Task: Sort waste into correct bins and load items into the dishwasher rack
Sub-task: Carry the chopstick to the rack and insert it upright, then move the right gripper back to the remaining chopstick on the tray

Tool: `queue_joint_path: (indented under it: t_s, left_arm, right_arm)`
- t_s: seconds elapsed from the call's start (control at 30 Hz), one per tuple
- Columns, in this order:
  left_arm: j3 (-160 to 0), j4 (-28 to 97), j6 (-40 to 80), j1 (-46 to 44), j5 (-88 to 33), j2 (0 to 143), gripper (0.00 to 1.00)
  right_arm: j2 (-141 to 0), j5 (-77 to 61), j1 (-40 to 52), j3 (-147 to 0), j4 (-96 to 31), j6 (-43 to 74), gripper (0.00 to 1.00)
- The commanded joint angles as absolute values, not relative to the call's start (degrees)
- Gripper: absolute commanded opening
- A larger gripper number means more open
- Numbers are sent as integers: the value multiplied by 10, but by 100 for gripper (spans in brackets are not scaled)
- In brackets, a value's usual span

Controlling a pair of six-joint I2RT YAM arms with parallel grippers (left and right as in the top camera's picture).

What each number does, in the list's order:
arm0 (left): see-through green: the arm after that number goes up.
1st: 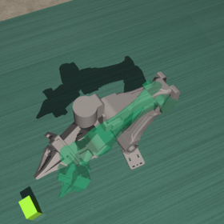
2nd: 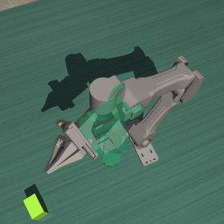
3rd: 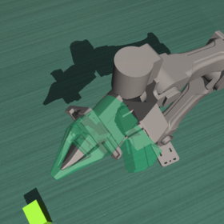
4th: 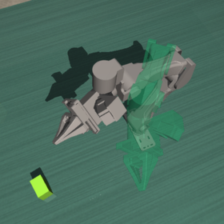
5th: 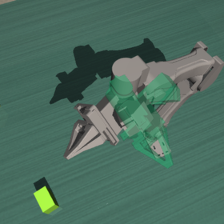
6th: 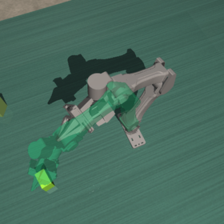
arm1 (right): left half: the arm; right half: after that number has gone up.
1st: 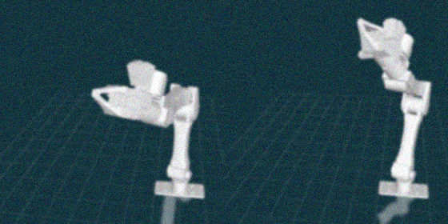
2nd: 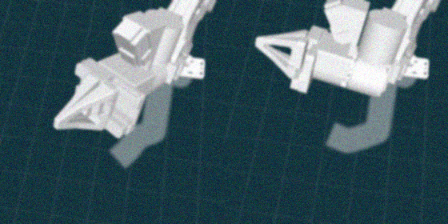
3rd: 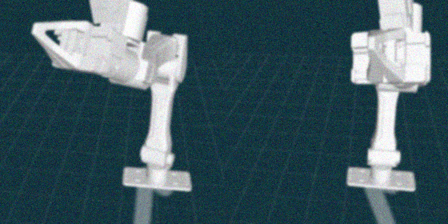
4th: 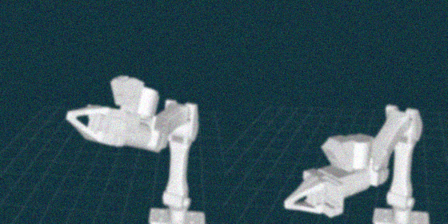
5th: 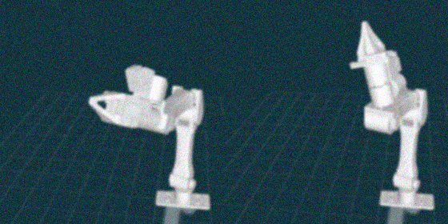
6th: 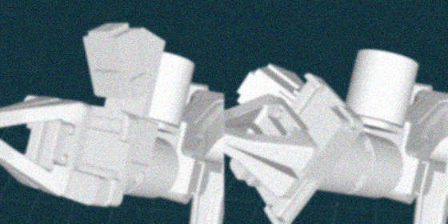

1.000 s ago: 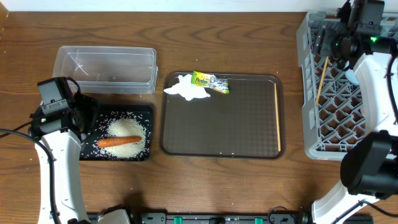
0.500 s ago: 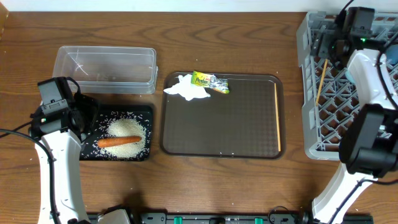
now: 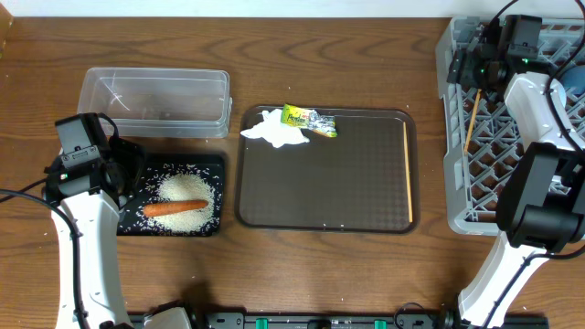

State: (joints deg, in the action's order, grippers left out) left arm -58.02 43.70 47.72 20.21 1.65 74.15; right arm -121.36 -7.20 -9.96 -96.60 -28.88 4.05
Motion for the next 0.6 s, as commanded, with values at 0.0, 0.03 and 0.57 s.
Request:
queue_joint_path:
  t_s: [0.0, 0.03, 0.57]
  left_arm:
    - [-589, 441, 470, 204, 19, 742, 98]
    - [-589, 441, 470, 204, 19, 742, 98]
    - [-589, 441, 470, 204, 19, 742, 98]
  right_arm:
    - [-1220, -98, -101, -970, -287, 40, 86]
    - [-1220, -98, -101, -970, -287, 40, 86]
    - [-1180, -155, -101, -971, -291, 41, 87]
